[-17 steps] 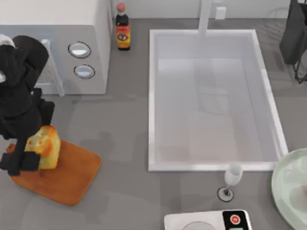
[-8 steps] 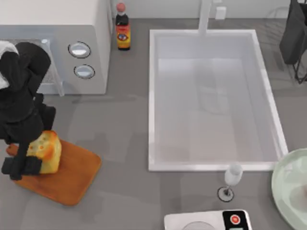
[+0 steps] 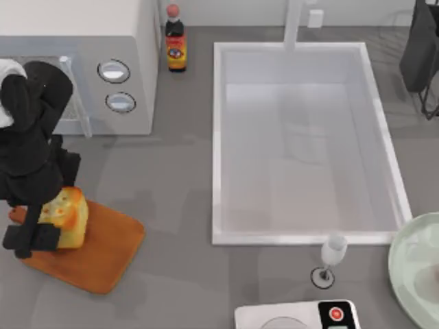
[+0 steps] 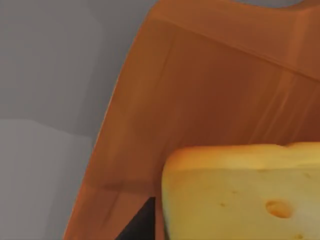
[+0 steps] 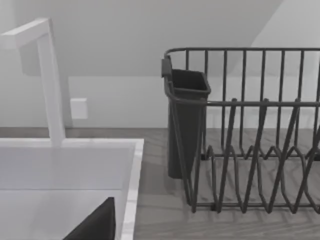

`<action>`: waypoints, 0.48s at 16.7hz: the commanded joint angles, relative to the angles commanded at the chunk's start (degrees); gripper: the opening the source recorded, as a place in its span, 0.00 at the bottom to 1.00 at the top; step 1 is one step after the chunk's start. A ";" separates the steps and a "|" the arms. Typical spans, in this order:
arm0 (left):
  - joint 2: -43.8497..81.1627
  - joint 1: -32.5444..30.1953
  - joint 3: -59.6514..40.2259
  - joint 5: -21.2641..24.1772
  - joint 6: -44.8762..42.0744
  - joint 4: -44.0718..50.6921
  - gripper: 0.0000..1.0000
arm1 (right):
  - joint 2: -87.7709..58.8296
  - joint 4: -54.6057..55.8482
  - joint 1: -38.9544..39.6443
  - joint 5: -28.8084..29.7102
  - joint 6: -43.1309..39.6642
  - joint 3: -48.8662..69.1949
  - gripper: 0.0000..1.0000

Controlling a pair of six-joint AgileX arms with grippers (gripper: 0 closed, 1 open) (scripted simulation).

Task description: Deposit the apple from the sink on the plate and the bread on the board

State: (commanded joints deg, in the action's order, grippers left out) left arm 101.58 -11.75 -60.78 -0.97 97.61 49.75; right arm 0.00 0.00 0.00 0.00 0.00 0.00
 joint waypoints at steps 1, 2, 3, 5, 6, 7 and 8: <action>0.00 0.00 0.00 0.00 0.00 0.00 0.83 | 0.00 0.00 0.00 0.00 0.00 0.00 1.00; 0.00 0.00 0.00 0.00 0.00 0.00 0.90 | 0.00 0.00 0.00 0.00 0.00 0.00 1.00; 0.00 0.00 0.00 0.00 0.00 0.00 0.98 | 0.00 0.00 0.00 0.00 0.00 0.00 1.00; 0.00 0.00 0.00 0.00 0.00 0.00 1.00 | 0.00 0.00 0.00 0.00 0.00 0.00 1.00; 0.00 0.00 0.00 0.00 0.00 0.00 1.00 | 0.00 0.00 0.00 0.00 0.00 0.00 1.00; 0.00 0.00 0.00 0.00 0.00 0.00 1.00 | 0.00 0.00 0.00 0.00 0.00 0.00 1.00; 0.00 0.00 0.00 0.00 0.00 0.00 1.00 | 0.00 0.00 0.00 0.00 0.00 0.00 1.00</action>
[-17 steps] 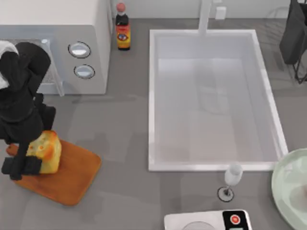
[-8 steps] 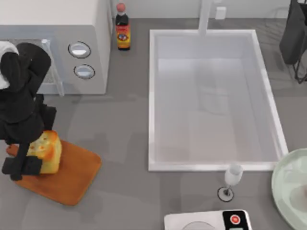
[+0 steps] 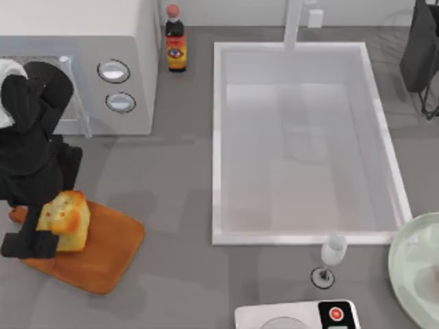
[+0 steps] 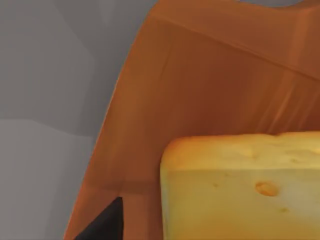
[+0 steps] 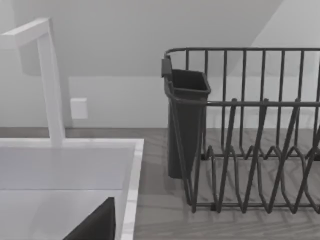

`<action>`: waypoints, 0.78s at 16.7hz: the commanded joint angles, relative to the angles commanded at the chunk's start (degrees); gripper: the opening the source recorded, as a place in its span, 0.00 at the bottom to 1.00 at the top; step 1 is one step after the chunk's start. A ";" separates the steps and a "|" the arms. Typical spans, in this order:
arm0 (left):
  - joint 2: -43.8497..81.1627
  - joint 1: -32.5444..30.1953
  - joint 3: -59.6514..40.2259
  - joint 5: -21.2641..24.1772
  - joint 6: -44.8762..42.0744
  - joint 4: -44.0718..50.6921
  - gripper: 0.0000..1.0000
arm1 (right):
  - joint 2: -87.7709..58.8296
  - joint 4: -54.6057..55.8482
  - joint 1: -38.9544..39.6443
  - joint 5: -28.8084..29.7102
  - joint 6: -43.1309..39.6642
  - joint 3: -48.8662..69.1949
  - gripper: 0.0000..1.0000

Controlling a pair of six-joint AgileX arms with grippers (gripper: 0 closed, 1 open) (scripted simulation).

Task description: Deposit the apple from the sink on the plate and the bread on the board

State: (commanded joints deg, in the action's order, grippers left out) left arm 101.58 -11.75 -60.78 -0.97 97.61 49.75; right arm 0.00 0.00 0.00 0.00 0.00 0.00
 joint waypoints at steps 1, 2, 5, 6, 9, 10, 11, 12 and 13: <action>0.00 0.00 0.00 0.00 0.00 0.00 1.00 | 0.00 0.00 0.00 0.00 0.00 0.00 1.00; 0.00 0.00 0.00 0.00 0.00 0.00 1.00 | 0.00 0.00 0.00 0.00 0.00 0.00 1.00; -0.05 0.06 -0.02 0.00 0.00 0.01 1.00 | 0.00 0.00 0.00 0.00 0.00 0.00 1.00; -0.57 0.15 0.26 0.00 -0.52 -0.30 1.00 | 0.00 0.00 0.00 0.00 0.00 0.00 1.00; -5.36 0.82 3.36 0.06 -5.31 -2.90 1.00 | 0.00 0.00 0.00 0.00 0.00 0.00 1.00; -7.98 1.15 4.98 0.08 -7.90 -4.20 1.00 | 0.00 0.00 0.00 0.00 0.00 0.00 1.00; -11.10 1.51 6.81 0.11 -10.87 -5.66 1.00 | 0.00 0.00 0.00 0.00 0.00 0.00 1.00; -14.52 1.90 8.80 0.14 -14.11 -7.25 1.00 | 0.00 0.00 0.00 0.00 0.00 0.00 1.00; -18.11 2.31 10.92 0.17 -17.48 -8.96 1.00 | 0.00 0.00 0.00 0.00 0.00 0.00 1.00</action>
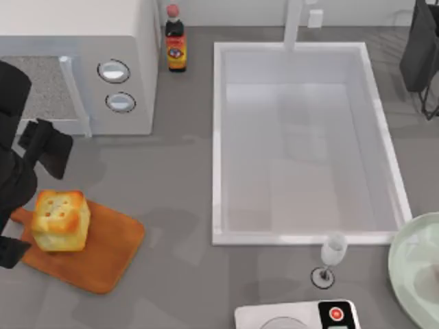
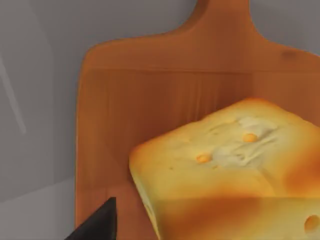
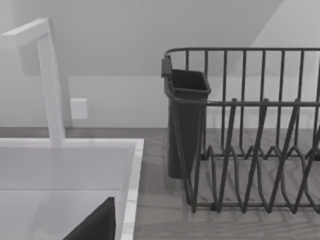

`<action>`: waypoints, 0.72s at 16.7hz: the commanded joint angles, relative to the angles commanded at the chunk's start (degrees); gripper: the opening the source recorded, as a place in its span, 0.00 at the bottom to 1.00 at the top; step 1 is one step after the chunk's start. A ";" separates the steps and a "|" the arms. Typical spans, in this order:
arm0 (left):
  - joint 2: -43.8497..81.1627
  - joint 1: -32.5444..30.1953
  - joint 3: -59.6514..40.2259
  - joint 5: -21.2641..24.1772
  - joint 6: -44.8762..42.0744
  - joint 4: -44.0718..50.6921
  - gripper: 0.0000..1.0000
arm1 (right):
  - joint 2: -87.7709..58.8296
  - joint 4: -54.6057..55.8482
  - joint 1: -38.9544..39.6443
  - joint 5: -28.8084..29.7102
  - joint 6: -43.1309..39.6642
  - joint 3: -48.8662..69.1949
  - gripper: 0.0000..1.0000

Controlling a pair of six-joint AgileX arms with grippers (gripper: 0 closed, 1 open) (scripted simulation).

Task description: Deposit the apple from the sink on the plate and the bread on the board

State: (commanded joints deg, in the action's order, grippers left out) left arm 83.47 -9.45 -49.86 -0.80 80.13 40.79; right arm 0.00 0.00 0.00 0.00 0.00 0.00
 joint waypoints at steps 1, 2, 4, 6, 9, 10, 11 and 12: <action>-3.79 0.42 2.23 0.03 -3.52 -1.80 1.00 | 0.00 0.00 0.00 0.00 0.00 0.00 1.00; -7.81 0.85 4.53 0.06 -7.25 -3.68 1.00 | 0.00 0.00 0.00 0.00 0.00 0.00 1.00; -16.08 1.74 9.34 0.12 -15.15 -7.62 1.00 | 0.00 0.00 0.00 0.00 0.00 0.00 1.00; -24.16 2.70 14.44 0.20 -23.11 -11.79 1.00 | 0.00 0.00 0.00 0.00 0.00 0.00 1.00; -37.72 4.27 22.66 0.33 -36.11 -18.52 1.00 | 0.00 0.00 0.00 0.00 0.00 0.00 1.00; -43.10 4.81 25.51 0.37 -41.13 -20.86 1.00 | 0.00 0.00 0.00 0.00 0.00 0.00 1.00; -48.74 5.36 28.41 0.42 -46.44 -23.24 1.00 | 0.00 0.00 0.00 0.00 0.00 0.00 1.00; -54.48 5.92 31.32 0.47 -51.87 -25.62 1.00 | 0.00 0.00 0.00 0.00 0.00 0.00 1.00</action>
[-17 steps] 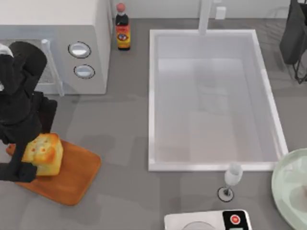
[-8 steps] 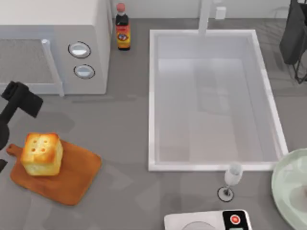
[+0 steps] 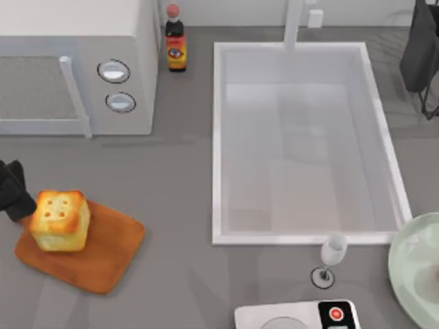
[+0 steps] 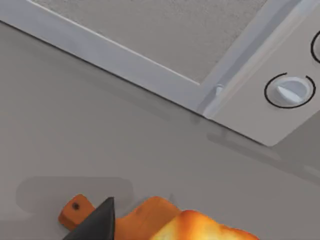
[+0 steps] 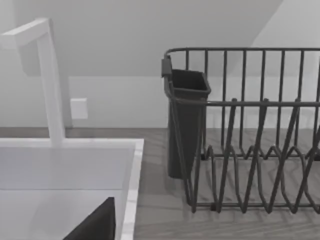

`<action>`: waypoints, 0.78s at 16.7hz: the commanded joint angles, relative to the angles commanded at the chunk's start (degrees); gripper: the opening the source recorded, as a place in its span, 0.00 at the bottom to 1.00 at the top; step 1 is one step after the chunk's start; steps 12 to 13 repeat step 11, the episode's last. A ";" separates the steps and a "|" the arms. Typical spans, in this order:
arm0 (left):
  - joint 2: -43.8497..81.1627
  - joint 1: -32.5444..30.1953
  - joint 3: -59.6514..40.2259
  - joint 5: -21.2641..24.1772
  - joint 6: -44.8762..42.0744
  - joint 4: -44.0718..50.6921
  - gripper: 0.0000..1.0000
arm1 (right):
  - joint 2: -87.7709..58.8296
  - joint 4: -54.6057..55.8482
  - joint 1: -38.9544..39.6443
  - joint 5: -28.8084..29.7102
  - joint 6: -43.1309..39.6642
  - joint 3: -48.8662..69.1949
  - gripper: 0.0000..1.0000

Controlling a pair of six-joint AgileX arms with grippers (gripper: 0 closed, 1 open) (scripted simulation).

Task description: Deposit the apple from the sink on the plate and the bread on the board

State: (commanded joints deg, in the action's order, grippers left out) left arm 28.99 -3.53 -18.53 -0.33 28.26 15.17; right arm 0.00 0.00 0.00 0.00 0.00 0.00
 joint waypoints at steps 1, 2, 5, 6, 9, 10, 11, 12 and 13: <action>-5.45 0.55 2.88 0.05 -5.29 -2.36 1.00 | 0.00 0.00 0.00 0.00 0.00 0.00 1.00; -10.37 1.09 5.70 0.10 -10.10 -4.66 1.00 | 0.00 0.00 0.00 0.00 0.00 0.00 1.00; -21.76 2.51 13.14 0.23 -21.21 -10.75 1.00 | 0.00 0.00 0.00 0.00 0.00 0.00 1.00; -24.40 2.87 15.06 0.26 -23.78 -12.32 1.00 | 0.00 0.00 0.00 0.00 0.00 0.00 1.00; -28.73 3.49 18.34 0.32 -28.01 -15.00 1.00 | 0.00 0.00 0.00 0.00 0.00 0.00 1.00; -28.99 3.53 18.54 0.33 -28.26 -15.17 1.00 | 0.00 0.00 0.00 0.00 0.00 0.00 1.00; -28.99 3.53 18.54 0.33 -28.26 -15.17 1.00 | 0.00 0.00 0.00 0.00 0.00 0.00 1.00; -28.99 3.53 18.54 0.33 -28.26 -15.17 1.00 | 0.00 0.00 0.00 0.00 0.00 0.00 1.00; -28.99 3.53 18.54 0.33 -28.26 -15.17 1.00 | 0.00 0.00 0.00 0.00 0.00 0.00 1.00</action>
